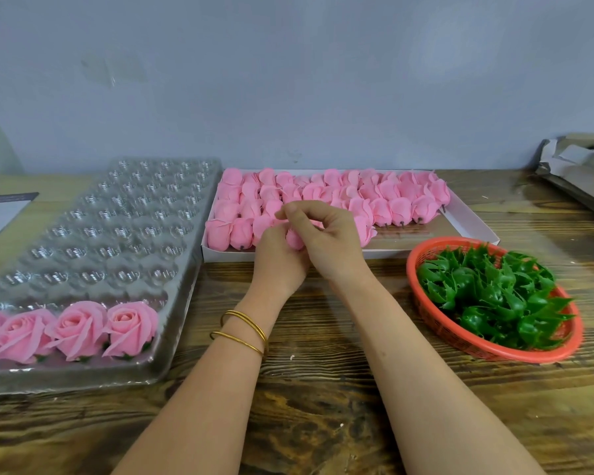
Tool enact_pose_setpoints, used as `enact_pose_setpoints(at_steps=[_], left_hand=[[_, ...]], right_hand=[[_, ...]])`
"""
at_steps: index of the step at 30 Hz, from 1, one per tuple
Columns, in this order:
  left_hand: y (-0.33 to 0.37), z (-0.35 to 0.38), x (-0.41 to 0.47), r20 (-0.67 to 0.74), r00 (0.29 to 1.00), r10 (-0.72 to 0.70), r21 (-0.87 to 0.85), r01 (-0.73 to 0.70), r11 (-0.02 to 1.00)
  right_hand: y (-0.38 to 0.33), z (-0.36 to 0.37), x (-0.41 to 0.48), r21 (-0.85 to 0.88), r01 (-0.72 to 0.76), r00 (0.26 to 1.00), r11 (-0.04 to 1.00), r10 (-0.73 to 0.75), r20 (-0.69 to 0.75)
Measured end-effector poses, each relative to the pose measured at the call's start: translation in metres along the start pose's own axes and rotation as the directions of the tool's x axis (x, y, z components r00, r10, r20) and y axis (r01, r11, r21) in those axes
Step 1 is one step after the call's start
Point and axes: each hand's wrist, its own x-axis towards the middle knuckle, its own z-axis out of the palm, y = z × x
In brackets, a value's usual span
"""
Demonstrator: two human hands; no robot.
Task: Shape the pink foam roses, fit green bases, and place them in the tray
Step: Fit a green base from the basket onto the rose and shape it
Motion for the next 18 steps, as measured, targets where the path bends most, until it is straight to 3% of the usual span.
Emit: enact_pose_setpoints(at_steps=[13,18], left_hand=[[-0.0037,0.0008,0.0002,-0.058,0.998,-0.015,0.029,0.017,0.999],[-0.0028,0.0001,0.0013,-0.075,0.997,0.009,0.077,-0.003,0.997]], right_hand=[[0.0083,0.0068,-0.0048,-0.173,-0.041,0.996,0.984,0.053,0.069],[0.0060,0.0048,-0.0070,-0.166,-0.086,0.988,0.982,0.105,0.114]])
